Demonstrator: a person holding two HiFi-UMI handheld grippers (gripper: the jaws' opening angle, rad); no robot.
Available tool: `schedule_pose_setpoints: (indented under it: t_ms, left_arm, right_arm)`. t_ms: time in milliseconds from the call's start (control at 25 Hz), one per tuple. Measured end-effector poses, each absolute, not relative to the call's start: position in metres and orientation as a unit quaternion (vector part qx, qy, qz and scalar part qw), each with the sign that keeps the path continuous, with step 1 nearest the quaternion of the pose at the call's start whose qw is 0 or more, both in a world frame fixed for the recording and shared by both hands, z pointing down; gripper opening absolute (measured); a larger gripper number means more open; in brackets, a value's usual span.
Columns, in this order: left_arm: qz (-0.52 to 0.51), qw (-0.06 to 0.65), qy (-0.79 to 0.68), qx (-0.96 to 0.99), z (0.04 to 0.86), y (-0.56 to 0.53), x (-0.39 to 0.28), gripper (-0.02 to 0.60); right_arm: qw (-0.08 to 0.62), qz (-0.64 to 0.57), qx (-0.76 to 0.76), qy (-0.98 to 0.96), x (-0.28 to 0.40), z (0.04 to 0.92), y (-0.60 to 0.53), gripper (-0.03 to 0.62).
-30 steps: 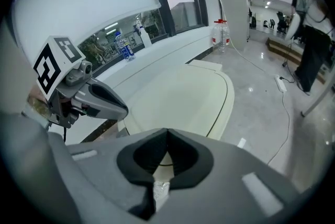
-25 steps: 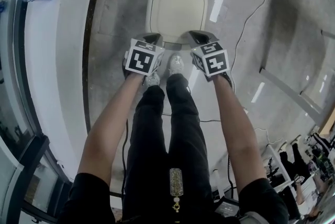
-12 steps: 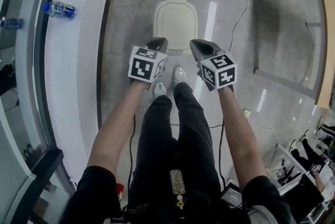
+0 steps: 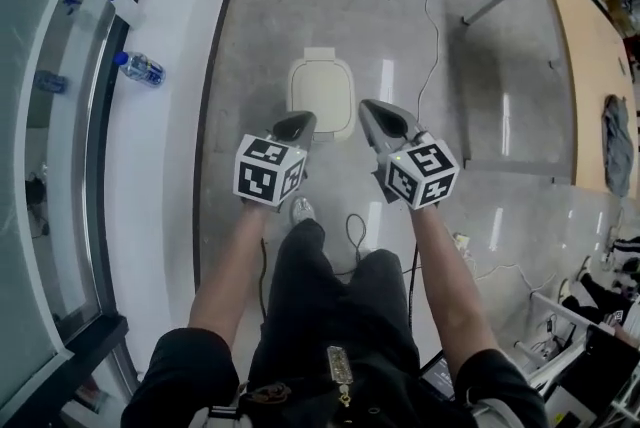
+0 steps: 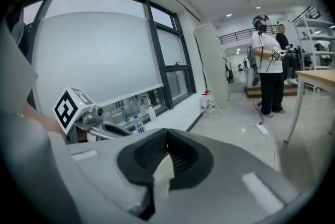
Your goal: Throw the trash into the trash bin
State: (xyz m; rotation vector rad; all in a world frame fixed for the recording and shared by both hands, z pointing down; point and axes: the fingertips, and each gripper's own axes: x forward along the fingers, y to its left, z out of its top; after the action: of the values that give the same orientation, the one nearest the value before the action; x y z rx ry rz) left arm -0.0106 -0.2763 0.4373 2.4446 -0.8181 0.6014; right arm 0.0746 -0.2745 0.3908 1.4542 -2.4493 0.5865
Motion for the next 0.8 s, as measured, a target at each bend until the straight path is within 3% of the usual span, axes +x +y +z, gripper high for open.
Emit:
schedule_pose_setpoints:
  t_ms: [320, 800]
  left_arm:
    - [0.184, 0.197, -0.306, 0.913, 0.342, -0.225, 0.006, 0.003]
    - [0.133, 0.153, -0.329, 0.922, 0.245, -0.080, 0.045, 0.003]
  right_arm:
    - [0.095, 0.171, 0.449, -0.872, 0.055, 0.307, -0.209, 0.003]
    - [0.023, 0.120, 0.445, -0.887, 0.103, 0.203, -0.065, 0.003]
